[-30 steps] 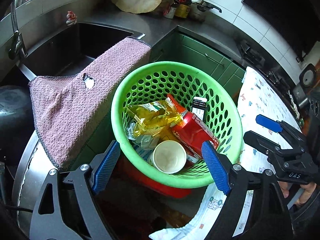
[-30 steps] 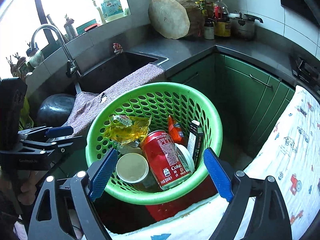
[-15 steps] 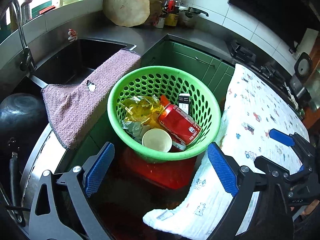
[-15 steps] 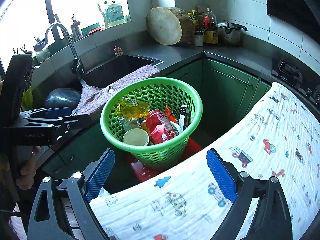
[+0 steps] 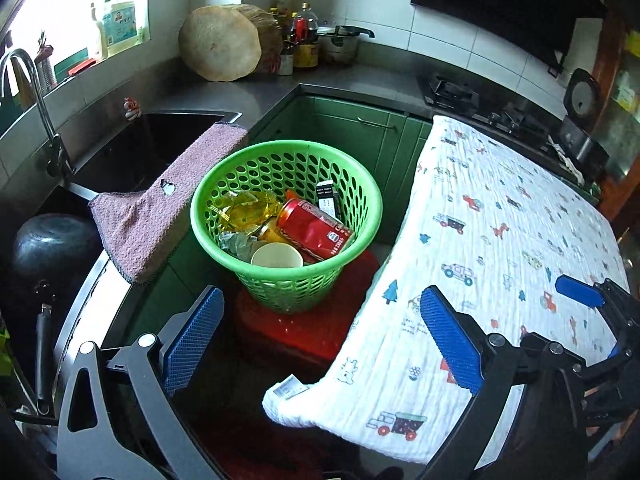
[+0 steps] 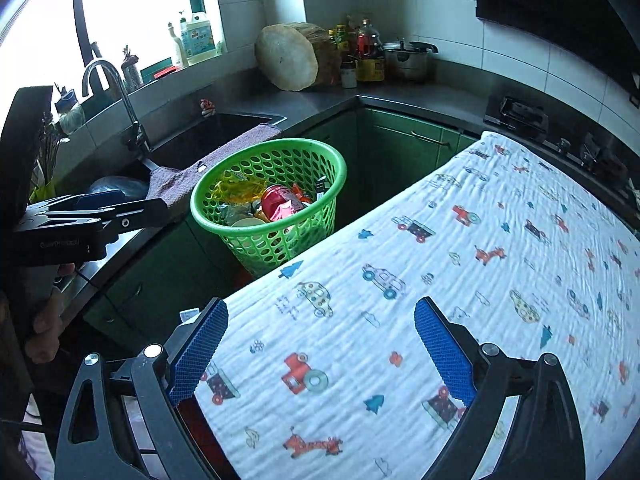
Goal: Collect trash
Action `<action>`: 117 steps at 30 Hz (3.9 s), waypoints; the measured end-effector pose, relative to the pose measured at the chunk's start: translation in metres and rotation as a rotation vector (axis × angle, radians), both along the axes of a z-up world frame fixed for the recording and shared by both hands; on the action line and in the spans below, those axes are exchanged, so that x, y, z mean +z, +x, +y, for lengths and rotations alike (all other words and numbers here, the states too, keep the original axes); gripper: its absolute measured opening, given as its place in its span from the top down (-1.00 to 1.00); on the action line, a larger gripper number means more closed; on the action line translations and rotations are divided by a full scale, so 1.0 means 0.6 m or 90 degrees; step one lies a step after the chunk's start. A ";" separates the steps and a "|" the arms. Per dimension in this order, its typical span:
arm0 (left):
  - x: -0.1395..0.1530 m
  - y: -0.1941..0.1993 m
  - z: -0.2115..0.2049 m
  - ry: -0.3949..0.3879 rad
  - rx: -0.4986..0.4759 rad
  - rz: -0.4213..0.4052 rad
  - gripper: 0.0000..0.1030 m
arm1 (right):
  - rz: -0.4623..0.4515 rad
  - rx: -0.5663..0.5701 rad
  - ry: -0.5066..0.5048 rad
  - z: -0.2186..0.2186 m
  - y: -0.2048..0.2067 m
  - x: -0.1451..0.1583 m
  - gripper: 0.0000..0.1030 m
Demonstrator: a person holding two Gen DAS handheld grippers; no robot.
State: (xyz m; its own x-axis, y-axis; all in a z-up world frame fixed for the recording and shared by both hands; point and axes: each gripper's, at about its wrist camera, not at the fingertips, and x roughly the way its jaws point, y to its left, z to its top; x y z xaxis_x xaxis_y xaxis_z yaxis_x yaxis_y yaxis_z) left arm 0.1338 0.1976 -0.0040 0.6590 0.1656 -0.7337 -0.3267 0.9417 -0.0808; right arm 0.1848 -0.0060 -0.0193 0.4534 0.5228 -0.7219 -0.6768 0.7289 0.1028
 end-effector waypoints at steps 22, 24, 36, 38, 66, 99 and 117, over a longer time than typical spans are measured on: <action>0.048 -0.090 -0.168 0.053 -0.086 -0.035 -0.90 | -0.012 -0.189 0.024 -0.235 -0.138 0.028 -0.80; 0.048 -0.097 -0.183 0.072 -0.093 -0.033 -0.90 | -0.012 -0.205 0.027 -0.250 -0.151 0.029 -0.80; 0.043 -0.139 -0.242 0.088 -0.118 -0.032 -0.90 | -0.030 -0.242 0.003 -0.282 -0.208 0.037 -0.81; 0.040 -0.143 -0.247 0.082 -0.120 -0.032 -0.90 | -0.033 -0.244 0.002 -0.286 -0.215 0.041 -0.82; 0.033 -0.157 -0.260 0.065 -0.125 -0.027 -0.90 | -0.034 -0.258 0.010 -0.297 -0.227 0.049 -0.83; 0.033 -0.154 -0.265 0.060 -0.126 -0.027 -0.90 | -0.032 -0.258 0.012 -0.297 -0.226 0.046 -0.83; 0.034 -0.154 -0.266 0.060 -0.126 -0.029 -0.90 | -0.031 -0.257 0.014 -0.294 -0.229 0.044 -0.83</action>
State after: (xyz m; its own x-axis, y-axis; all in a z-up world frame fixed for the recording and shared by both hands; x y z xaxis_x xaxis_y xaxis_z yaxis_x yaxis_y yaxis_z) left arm 0.0417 0.0379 0.0162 0.7171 0.0957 -0.6903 -0.1321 0.9912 0.0002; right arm 0.0477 -0.1825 0.0068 0.6584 0.3114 -0.6852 -0.3417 0.9348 0.0965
